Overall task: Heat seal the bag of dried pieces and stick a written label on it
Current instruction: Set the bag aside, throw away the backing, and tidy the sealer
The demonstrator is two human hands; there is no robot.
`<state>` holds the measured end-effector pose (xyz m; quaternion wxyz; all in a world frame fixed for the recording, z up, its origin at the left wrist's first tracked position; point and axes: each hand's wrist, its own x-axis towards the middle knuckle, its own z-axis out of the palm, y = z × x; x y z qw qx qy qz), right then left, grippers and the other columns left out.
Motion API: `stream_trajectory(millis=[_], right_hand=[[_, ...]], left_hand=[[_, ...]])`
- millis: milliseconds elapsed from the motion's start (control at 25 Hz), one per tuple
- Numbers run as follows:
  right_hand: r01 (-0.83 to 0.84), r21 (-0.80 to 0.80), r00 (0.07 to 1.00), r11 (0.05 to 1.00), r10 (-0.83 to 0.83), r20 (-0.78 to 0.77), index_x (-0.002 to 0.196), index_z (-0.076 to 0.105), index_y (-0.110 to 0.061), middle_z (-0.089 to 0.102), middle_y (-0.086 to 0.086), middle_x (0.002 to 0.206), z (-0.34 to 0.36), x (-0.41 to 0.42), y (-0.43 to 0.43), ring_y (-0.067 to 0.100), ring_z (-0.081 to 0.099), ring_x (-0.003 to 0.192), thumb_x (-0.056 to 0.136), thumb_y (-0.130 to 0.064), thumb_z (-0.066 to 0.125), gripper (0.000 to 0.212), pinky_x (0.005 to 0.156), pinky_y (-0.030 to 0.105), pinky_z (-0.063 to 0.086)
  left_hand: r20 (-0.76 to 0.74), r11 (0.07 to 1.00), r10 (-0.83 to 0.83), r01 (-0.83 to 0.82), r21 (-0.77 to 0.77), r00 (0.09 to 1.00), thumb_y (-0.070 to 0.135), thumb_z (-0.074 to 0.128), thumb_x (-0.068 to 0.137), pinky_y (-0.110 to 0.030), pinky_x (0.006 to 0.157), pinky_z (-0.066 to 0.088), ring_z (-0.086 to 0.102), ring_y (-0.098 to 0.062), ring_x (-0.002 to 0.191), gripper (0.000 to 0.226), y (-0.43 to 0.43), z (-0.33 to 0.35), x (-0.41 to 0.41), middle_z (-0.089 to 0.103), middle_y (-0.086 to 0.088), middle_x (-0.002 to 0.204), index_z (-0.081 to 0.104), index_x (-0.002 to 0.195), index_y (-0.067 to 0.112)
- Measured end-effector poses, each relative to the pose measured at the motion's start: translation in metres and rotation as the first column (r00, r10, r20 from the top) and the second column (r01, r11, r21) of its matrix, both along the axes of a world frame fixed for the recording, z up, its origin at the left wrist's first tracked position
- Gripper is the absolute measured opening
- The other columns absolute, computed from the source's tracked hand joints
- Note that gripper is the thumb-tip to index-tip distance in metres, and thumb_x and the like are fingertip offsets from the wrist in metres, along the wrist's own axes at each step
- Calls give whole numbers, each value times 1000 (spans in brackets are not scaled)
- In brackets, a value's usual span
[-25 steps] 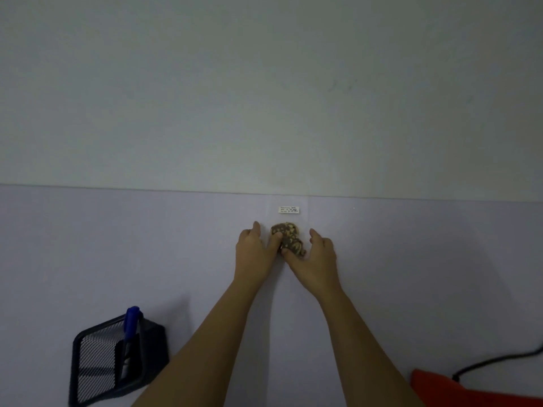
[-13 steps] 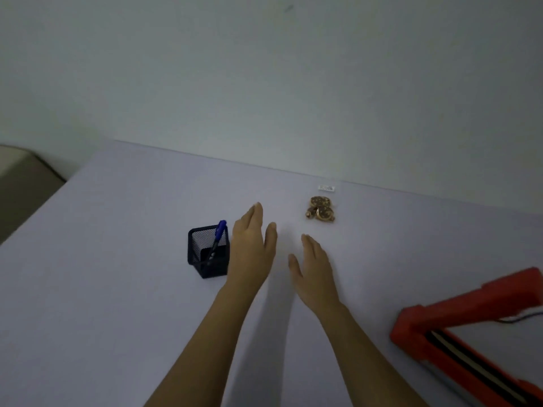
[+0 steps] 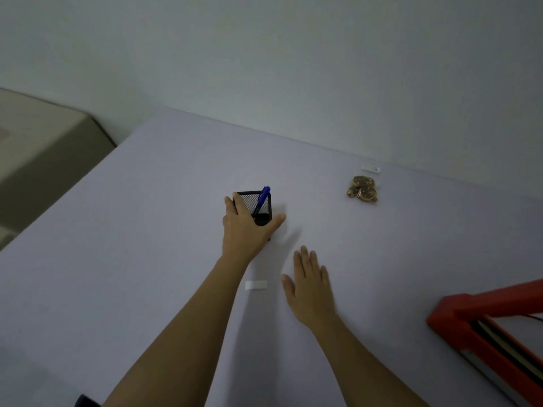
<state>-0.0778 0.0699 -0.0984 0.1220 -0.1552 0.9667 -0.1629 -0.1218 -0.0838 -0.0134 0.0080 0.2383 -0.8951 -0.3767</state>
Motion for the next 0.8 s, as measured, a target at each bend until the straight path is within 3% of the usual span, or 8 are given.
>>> stream_trajectory(millis=[120,280,520,680,800], right_hand=[[-16,14,998,1000,17,-53,144,7,-12,8,6,156,-8,2,5,24,7,144,78,-61,-20,87,111,37,4],[97,13,992,995,-95,-77,145,7,-13,8,6,156,-3,-24,15,23,6,144,83,-61,-9,80,113,39,6],[231,66,970,971,-224,-91,144,-3,-12,-4,7,157,0,-95,51,22,-5,144,80,-58,-5,79,116,41,3],[274,30,961,961,-272,-56,144,-5,-13,-6,5,157,-7,-115,60,20,-8,143,80,-57,-3,78,115,39,-2],[285,-1,956,959,-284,-72,144,-4,-15,-4,3,157,-12,-115,61,15,-11,141,85,-54,3,72,113,37,-5]], left_hand=[[-111,997,74,-77,-31,991,54,62,76,-44,99,42,37,-35,124,96,2,-11,-7,29,-16,143,15,145,6],[-178,994,107,-111,-14,978,44,63,77,-36,92,42,42,-30,118,90,11,-7,-26,35,-14,136,16,144,6],[-218,997,-74,80,21,973,44,62,79,-33,97,39,37,-27,124,92,51,7,-111,32,-14,141,13,146,5],[-202,979,-189,200,31,961,47,62,77,-38,97,43,41,-29,122,90,78,4,-178,37,-15,137,20,144,4],[-178,968,-245,251,15,953,48,60,78,-39,101,40,37,-31,127,93,91,-3,-215,32,-17,143,14,146,3]])
